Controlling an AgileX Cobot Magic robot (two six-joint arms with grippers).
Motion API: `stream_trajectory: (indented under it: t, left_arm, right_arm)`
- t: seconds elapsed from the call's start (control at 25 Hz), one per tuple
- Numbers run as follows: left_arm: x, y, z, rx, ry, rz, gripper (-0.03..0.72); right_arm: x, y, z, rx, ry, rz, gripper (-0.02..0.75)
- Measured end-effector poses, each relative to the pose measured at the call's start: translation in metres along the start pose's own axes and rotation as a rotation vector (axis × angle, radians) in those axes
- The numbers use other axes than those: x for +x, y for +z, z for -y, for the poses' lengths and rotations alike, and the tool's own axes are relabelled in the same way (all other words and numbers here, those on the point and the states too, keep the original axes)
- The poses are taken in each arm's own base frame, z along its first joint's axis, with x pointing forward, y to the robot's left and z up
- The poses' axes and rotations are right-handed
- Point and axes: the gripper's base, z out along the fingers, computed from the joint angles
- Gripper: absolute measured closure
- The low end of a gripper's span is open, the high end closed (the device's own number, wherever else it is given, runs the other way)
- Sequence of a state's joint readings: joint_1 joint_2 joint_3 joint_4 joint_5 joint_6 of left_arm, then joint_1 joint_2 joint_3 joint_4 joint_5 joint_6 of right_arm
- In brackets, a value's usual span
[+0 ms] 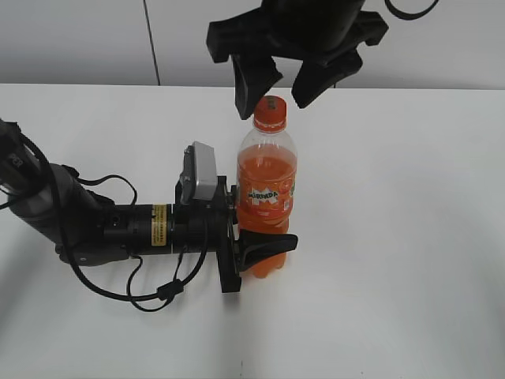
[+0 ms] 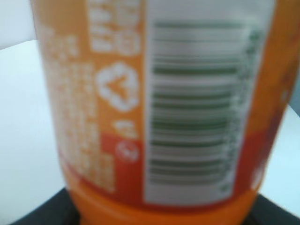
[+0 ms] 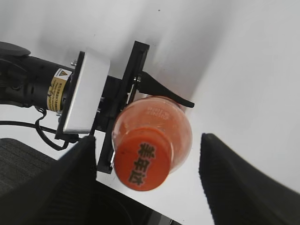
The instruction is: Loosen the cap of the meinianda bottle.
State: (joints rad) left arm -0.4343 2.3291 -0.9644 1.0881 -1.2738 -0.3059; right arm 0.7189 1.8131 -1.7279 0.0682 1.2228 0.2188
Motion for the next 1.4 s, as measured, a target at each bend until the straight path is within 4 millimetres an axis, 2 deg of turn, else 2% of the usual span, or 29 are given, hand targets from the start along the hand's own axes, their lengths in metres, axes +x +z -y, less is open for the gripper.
stream_trajectory:
  t: [0.16, 0.4, 0.44, 1.0, 1.2, 1.4]
  left_arm:
    - [0.0, 0.0, 0.0, 0.0, 0.0, 0.0, 0.305]
    - [0.0, 0.0, 0.0, 0.0, 0.0, 0.0, 0.305]
    - [0.0, 0.0, 0.0, 0.0, 0.0, 0.0, 0.305]
    - [-0.0001, 0.0, -0.0002, -0.002, -0.001, 0.001, 0.305]
    - [-0.0001, 0.0, -0.0002, -0.002, -0.001, 0.001, 0.305]
    - [0.0, 0.0, 0.0, 0.0, 0.0, 0.0, 0.305]
  right_arm:
    - [0.0001, 0.0002, 0.0002, 0.002, -0.015, 0.0, 0.251]
    - [-0.0002, 0.0019, 0.0003, 0.004, -0.058, -0.004, 0.451]
    - [-0.0002, 0.0019, 0.0003, 0.004, -0.064, -0.004, 0.465]
    - [-0.0004, 0.0019, 0.0002, 0.002, -0.25, -0.002, 0.465]
    - [-0.0003, 0.0019, -0.0002, -0.003, -0.526, -0.002, 0.465]
    - [-0.0003, 0.0019, -0.0006, -0.007, -0.948, 0.0, 0.465]
